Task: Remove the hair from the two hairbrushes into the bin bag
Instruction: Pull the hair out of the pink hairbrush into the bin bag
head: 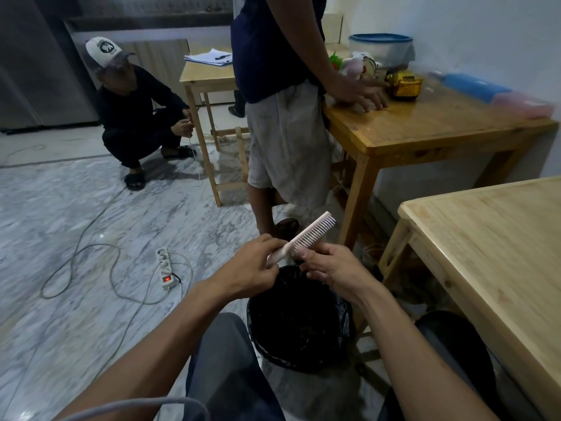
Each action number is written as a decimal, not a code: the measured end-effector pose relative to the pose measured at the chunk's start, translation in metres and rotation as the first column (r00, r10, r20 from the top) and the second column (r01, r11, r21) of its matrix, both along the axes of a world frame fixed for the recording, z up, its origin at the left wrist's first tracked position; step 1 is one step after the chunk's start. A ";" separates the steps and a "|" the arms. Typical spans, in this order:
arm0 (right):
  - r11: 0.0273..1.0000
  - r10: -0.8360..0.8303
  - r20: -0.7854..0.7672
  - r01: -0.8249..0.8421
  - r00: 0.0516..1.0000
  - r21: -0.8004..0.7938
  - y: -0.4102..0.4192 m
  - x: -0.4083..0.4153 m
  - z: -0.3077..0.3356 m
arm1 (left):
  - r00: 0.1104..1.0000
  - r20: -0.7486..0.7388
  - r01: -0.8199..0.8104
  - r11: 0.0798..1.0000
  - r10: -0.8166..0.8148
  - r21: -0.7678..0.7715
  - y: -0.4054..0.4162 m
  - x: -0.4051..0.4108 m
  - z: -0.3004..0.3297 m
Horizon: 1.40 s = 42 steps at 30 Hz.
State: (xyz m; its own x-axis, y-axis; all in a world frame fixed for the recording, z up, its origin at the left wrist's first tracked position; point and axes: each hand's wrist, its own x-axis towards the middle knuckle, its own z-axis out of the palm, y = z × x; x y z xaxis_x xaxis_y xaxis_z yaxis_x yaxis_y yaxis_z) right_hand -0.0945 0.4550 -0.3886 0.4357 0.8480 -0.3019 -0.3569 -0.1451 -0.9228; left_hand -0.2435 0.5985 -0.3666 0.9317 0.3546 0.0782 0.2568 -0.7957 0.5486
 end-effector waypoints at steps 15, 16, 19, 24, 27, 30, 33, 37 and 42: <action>0.924 -0.187 0.353 0.286 0.917 -0.253 0.005 0.002 -0.020 | 0.967 -0.047 -0.252 0.964 0.249 -0.087 0.007 -0.003 -0.011; 0.915 -0.204 0.349 0.305 0.915 -0.263 0.004 0.003 -0.020 | 0.962 -0.048 -0.273 0.958 0.270 -0.090 0.009 -0.004 -0.011; 0.908 -0.216 0.300 0.304 0.929 -0.289 0.003 0.007 -0.022 | 0.948 -0.045 -0.318 0.944 0.315 -0.087 0.010 -0.005 -0.011; 0.884 0.076 0.418 0.133 0.905 -0.449 -0.002 0.004 -0.023 | 0.939 -0.047 -0.343 0.933 0.340 -0.110 0.006 -0.002 -0.010; 0.872 -0.035 0.511 0.276 0.859 -0.404 0.001 0.003 -0.028 | 0.943 -0.035 -0.333 0.937 0.331 -0.101 0.002 0.001 -0.009; 0.853 0.059 0.712 0.335 0.700 -0.400 0.001 0.003 -0.025 | 0.932 -0.022 -0.363 0.927 0.363 -0.094 0.002 0.002 -0.009; 0.855 0.069 0.733 0.338 0.677 -0.393 0.000 0.002 -0.012 | 0.930 0.003 -0.365 0.927 0.367 -0.082 0.002 0.002 -0.010; 0.888 0.056 0.705 0.288 0.707 -0.359 0.005 0.004 -0.008 | 0.938 -0.007 -0.347 0.937 0.347 -0.049 0.001 0.002 -0.010; 0.974 -0.160 0.132 0.178 0.978 -0.137 0.015 -0.004 0.003 | 0.940 -0.015 -0.337 0.927 0.340 -0.166 -0.006 0.004 -0.012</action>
State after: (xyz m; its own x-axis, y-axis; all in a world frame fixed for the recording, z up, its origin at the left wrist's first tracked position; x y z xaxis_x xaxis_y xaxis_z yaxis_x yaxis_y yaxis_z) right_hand -0.0985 0.4696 -0.3852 0.6092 0.7091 -0.3551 -0.2765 -0.2298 -0.9331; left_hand -0.2398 0.5930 -0.3787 0.7533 0.6576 0.0040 0.4869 -0.5618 0.6688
